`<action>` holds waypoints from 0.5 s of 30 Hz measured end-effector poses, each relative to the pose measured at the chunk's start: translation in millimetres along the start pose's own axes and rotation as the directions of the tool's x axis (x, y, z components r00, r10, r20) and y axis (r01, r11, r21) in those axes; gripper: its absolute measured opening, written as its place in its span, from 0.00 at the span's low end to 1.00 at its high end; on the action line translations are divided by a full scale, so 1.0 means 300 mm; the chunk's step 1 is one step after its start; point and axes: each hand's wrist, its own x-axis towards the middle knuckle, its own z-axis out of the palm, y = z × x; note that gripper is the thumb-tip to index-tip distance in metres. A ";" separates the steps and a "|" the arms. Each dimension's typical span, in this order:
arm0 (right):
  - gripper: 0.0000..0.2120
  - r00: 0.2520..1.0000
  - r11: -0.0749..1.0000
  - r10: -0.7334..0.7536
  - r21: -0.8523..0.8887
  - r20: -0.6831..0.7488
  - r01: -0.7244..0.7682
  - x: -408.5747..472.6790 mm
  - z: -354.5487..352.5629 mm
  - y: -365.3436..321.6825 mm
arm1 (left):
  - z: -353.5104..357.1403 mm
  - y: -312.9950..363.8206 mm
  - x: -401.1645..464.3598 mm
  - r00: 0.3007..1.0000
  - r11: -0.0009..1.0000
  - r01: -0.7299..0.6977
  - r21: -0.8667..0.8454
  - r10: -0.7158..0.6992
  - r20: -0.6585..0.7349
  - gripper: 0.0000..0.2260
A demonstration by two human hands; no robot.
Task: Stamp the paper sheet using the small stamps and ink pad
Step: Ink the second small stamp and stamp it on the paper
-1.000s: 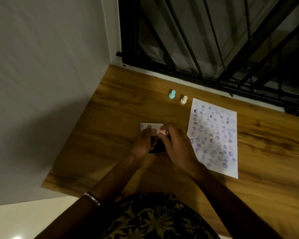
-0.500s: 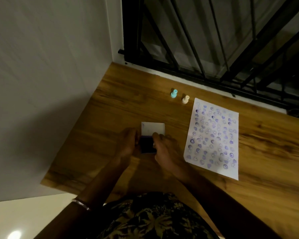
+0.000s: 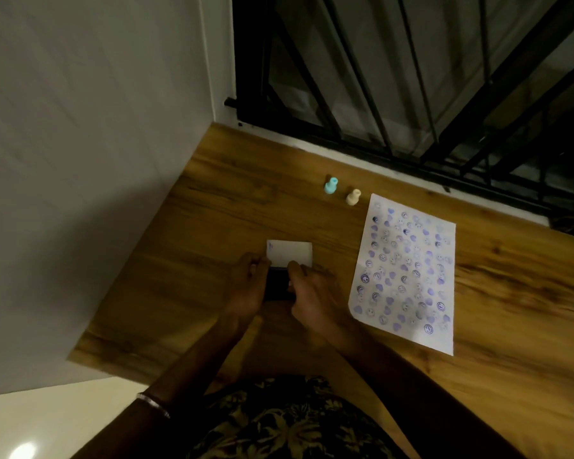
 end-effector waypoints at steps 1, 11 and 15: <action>0.23 1.000 1.000 -0.009 0.006 -0.005 0.010 0.000 -0.005 0.003 | 0.002 0.007 -0.004 1.000 1.000 0.001 -0.013 -0.001 -0.002 0.06; 0.11 0.994 0.994 -0.024 0.102 -0.106 0.035 -0.014 -0.064 0.011 | 0.003 0.024 -0.012 0.999 0.999 0.031 -0.023 -0.031 0.009 0.04; 0.05 0.976 0.990 0.056 0.141 -0.209 -0.026 -0.065 -0.100 0.043 | 0.031 0.034 -0.026 0.994 0.996 -0.086 0.034 0.084 0.069 0.07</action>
